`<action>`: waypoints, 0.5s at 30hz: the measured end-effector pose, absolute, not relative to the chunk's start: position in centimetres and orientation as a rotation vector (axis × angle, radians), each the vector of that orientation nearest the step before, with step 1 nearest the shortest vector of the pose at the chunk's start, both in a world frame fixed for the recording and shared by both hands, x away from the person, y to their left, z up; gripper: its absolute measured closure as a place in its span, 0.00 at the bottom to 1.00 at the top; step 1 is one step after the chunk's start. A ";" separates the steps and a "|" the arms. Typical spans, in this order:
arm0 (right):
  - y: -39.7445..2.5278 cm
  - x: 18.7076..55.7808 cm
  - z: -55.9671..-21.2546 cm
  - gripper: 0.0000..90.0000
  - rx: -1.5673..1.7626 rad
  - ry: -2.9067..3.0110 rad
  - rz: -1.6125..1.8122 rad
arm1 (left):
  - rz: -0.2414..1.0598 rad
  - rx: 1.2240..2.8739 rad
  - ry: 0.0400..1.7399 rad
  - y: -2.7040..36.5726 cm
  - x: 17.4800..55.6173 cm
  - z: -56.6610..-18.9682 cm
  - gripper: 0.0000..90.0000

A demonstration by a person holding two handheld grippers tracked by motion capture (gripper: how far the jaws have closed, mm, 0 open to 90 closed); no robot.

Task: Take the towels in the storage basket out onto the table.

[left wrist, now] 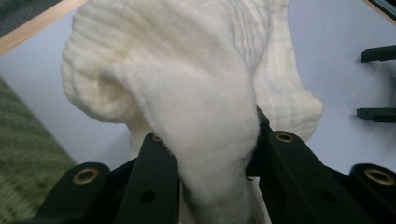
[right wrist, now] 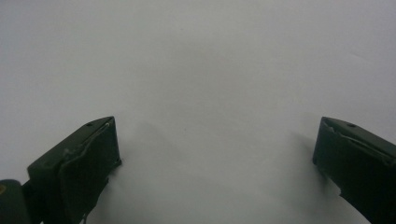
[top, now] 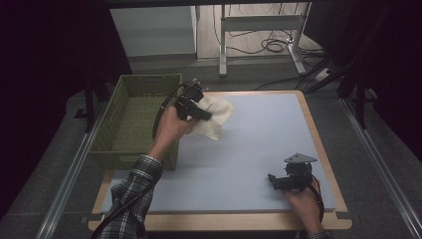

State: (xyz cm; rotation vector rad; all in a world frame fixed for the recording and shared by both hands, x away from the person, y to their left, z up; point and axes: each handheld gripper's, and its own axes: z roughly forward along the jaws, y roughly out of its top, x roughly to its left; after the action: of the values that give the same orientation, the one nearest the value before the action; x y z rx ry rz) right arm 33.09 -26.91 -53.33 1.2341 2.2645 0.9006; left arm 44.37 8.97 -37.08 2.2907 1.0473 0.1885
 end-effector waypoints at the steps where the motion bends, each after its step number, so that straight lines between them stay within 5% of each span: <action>1: -26.9 33.1 -53.3 0.01 1.234 2.264 0.900 | 0.189 2.291 1.047 9.0 44.4 -37.1 0.82; 15: -26.9 33.1 -53.3 0.01 1.235 2.264 0.900 | 0.156 2.296 0.999 4.2 44.9 -41.5 0.81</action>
State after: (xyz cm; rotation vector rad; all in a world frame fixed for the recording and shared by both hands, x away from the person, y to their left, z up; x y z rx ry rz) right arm 33.09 -26.91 -53.33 1.2350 2.2641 0.8999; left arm 44.90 4.18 -41.51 2.2962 0.9989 0.1561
